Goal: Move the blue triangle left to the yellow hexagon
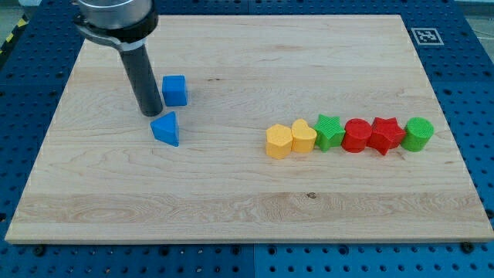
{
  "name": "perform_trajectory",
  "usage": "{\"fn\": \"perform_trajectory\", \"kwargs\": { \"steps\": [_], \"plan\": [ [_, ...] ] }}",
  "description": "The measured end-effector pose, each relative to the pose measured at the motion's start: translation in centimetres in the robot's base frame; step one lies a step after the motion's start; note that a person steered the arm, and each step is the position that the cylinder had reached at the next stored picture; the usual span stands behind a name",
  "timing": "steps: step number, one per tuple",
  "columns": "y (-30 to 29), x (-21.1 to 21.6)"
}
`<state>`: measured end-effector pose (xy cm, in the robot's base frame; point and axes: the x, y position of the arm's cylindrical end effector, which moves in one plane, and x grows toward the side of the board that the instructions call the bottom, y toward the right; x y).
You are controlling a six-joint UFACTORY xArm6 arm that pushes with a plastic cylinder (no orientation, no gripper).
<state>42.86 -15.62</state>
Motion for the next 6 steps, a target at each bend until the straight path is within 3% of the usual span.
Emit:
{"fn": "perform_trajectory", "kwargs": {
  "steps": [6],
  "plan": [
    [2.5,2.2]
  ]
}}
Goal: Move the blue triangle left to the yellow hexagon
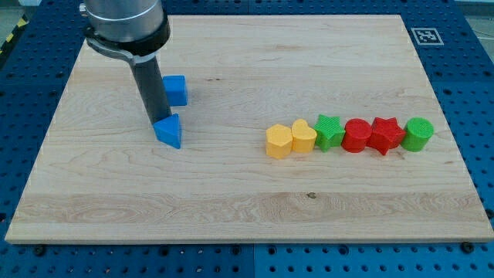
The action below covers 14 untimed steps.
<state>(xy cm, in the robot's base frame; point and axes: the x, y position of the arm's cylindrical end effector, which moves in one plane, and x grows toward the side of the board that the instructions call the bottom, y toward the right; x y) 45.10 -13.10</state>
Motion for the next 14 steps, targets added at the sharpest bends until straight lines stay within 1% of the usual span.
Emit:
{"fn": "perform_trajectory", "kwargs": {
  "steps": [1,2,3,4,5,6,8,9,11,14],
  "plan": [
    [-0.1,0.1],
    [-2.0,-0.4],
    [-1.9,1.9],
    [-1.9,3.0],
    [-1.3,3.0],
    [1.8,2.8],
    [1.7,3.2],
    [0.9,4.8],
    [2.2,7.6],
    [2.3,7.6]
  ]
}}
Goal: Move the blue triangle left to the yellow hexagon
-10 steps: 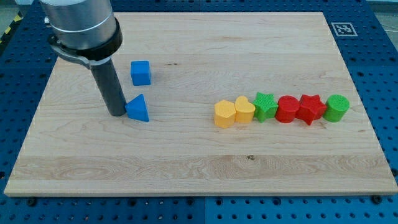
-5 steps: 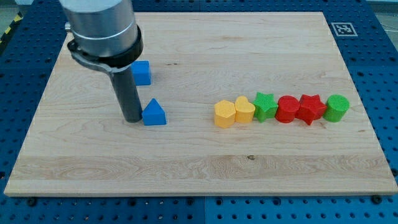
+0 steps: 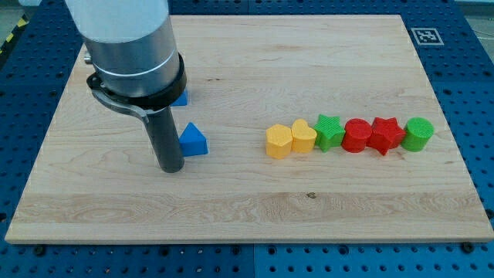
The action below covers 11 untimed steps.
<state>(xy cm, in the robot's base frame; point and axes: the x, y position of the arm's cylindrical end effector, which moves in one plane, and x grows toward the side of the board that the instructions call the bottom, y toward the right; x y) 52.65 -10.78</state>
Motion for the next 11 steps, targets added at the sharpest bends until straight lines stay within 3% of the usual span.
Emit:
{"fn": "perform_trajectory", "kwargs": {
  "steps": [4,8,11],
  "plan": [
    [0.4,-0.1],
    [-2.2,-4.4],
    [-0.9,-5.2]
  ]
}}
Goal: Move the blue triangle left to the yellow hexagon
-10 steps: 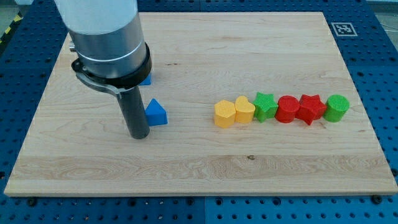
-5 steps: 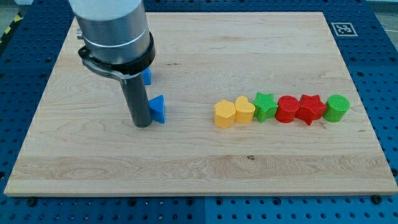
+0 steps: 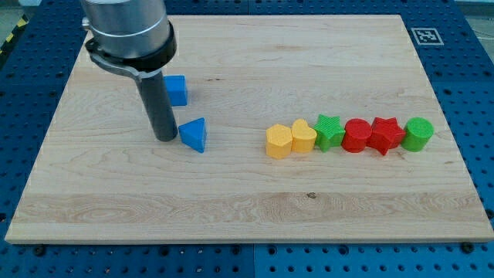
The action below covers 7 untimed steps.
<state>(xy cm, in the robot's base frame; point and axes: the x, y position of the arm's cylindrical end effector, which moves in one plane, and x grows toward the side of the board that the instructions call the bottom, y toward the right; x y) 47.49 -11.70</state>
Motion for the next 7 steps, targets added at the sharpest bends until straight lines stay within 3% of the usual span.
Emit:
{"fn": "perform_trajectory", "kwargs": {
  "steps": [7],
  "plan": [
    [4.1,2.0]
  ]
}}
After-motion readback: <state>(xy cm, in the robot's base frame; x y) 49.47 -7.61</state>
